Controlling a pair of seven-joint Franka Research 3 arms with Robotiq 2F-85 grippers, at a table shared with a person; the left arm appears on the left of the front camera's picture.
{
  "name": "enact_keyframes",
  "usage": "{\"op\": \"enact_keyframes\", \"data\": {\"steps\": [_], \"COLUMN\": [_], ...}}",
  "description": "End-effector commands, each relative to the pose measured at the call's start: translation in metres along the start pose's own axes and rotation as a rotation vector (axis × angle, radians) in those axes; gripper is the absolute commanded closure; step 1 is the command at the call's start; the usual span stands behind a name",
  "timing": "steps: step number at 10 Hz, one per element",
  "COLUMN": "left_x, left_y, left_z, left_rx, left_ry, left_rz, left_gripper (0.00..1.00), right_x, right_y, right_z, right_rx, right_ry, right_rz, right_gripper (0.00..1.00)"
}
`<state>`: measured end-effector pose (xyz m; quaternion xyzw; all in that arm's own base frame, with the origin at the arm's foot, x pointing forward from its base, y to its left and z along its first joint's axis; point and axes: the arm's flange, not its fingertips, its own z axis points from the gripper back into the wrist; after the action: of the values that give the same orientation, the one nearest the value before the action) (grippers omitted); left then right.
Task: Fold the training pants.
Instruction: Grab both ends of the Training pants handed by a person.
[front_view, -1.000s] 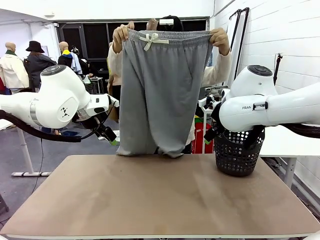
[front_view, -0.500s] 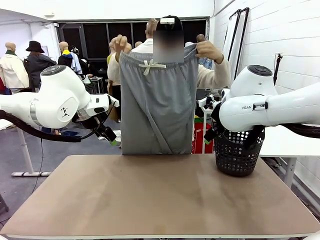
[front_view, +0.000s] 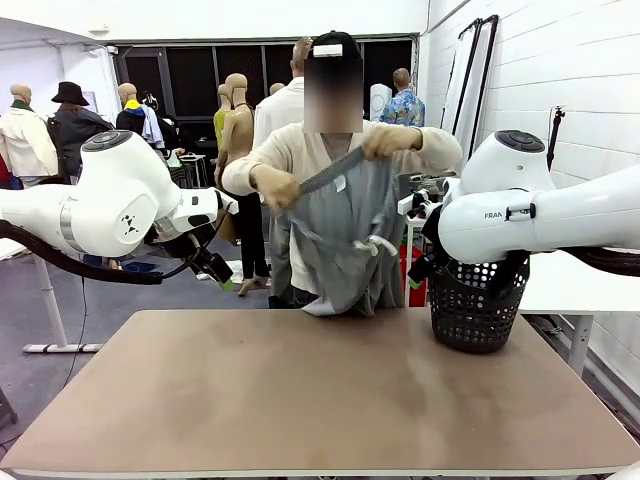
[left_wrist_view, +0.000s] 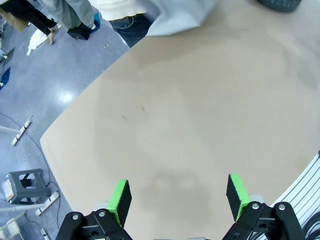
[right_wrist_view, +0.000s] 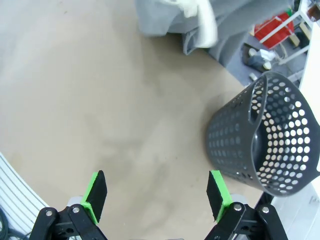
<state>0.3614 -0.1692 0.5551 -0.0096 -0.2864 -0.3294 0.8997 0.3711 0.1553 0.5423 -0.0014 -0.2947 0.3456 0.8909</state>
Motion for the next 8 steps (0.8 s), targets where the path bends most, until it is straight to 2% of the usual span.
{"op": "enact_keyframes", "data": {"steps": [1,8], "left_x": [0.0001,0.0001], "left_y": [0.0000,0.0000], "left_z": [-0.0005,-0.0005], "left_rx": [-0.003,-0.003], "left_ry": [0.000,0.000], "left_rz": [0.001,0.001], "left_gripper": [0.00,0.00], "right_x": [-0.0001,-0.0001], "right_y": [-0.0002,-0.0002], "right_z": [-0.0001,-0.0001], "right_rx": [0.000,0.000], "right_ry": [0.000,0.000], "right_rz": [0.000,0.000], "right_gripper": [0.00,0.00]}}
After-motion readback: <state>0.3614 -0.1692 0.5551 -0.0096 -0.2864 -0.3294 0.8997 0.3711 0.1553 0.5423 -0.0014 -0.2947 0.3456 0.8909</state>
